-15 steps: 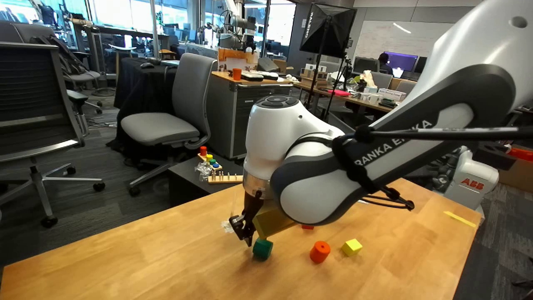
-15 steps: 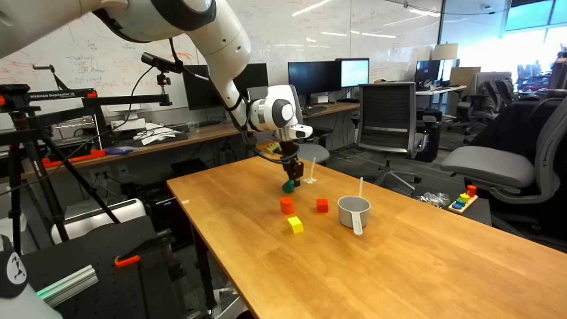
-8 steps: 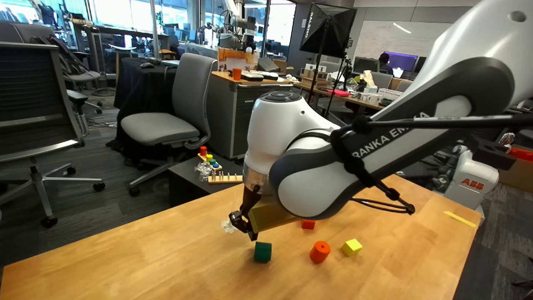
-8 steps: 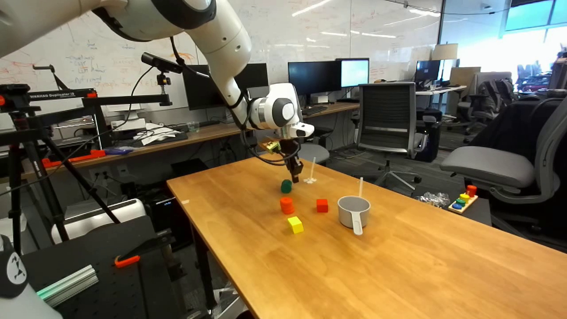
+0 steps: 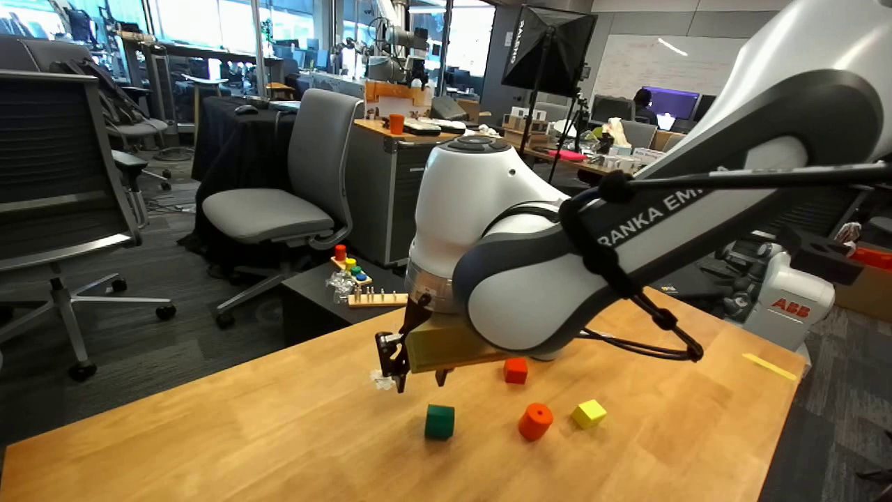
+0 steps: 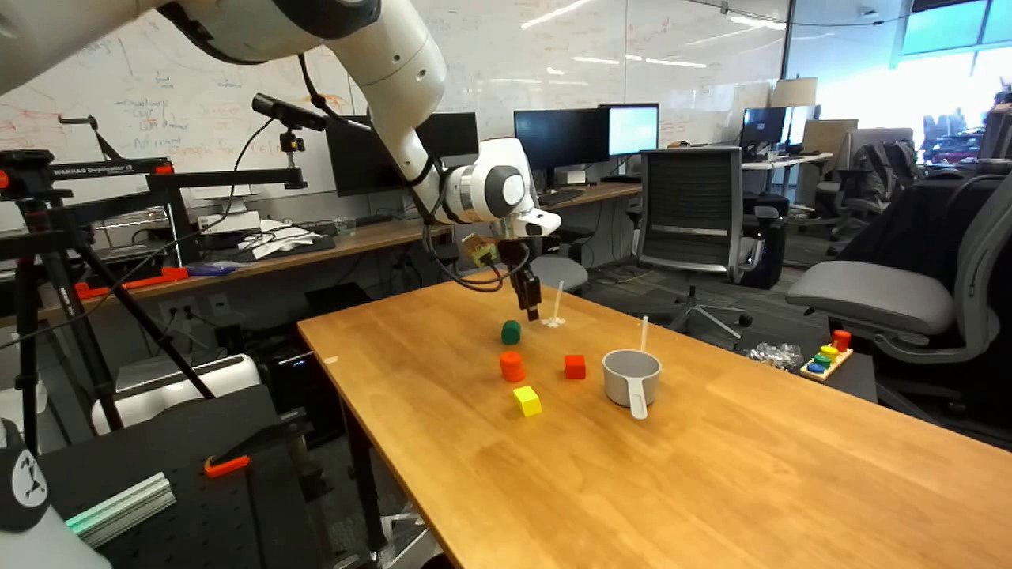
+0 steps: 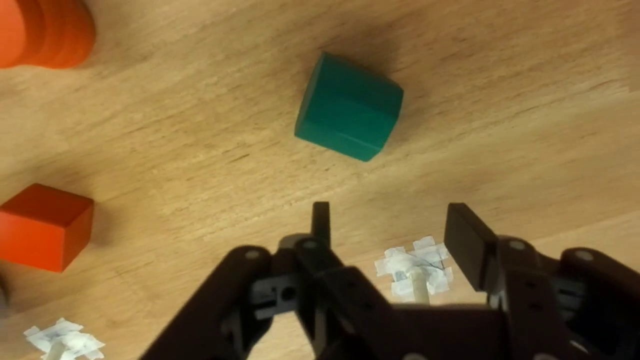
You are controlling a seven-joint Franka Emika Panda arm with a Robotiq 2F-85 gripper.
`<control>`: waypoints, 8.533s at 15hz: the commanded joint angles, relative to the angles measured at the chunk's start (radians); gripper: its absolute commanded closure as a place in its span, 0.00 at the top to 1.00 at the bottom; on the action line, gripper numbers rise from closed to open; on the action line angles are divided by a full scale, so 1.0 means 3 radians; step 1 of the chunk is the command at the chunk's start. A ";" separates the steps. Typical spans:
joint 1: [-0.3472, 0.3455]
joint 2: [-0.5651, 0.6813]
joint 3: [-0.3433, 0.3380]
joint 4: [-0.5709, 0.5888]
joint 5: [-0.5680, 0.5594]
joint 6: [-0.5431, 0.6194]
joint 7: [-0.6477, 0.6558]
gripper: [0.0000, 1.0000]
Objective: Put all the blocks in the gray pot one at a time except the orange cylindrical block
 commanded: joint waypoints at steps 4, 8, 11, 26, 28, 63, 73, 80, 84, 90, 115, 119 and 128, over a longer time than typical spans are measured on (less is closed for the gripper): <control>0.0255 -0.0103 -0.0210 -0.0333 0.0106 0.0683 0.0978 1.00; 0.0456 -0.0177 -0.0402 -0.0524 0.0076 0.0708 0.1549 1.00; 0.0605 -0.0331 -0.0526 -0.0746 0.0033 0.0573 0.1868 1.00; 0.0649 -0.0544 -0.0567 -0.1193 -0.0064 0.0868 0.2341 1.00; 0.0639 -0.0512 -0.0541 -0.1201 -0.0030 0.0850 0.2373 1.00; 0.0831 -0.0854 -0.0966 -0.1550 -0.0035 0.1338 0.1961 0.20; 0.0998 -0.1413 -0.1751 -0.2243 -0.0304 0.1402 0.2082 0.20; 0.0865 -0.1402 -0.1813 -0.2355 -0.0281 0.1386 0.2067 0.20; 0.0763 -0.1384 -0.1782 -0.2445 -0.0243 0.1403 0.2084 0.20; 0.0626 -0.1400 -0.1752 -0.2444 -0.0241 0.1379 0.2073 0.71; -0.0621 -0.1263 -0.0051 -0.1926 0.0231 0.0912 0.0276 1.00; -0.0650 -0.1088 -0.0123 -0.1662 0.0242 0.0594 0.0205 1.00; -0.0662 -0.0695 -0.0188 -0.1129 0.0188 -0.0016 0.0279 1.00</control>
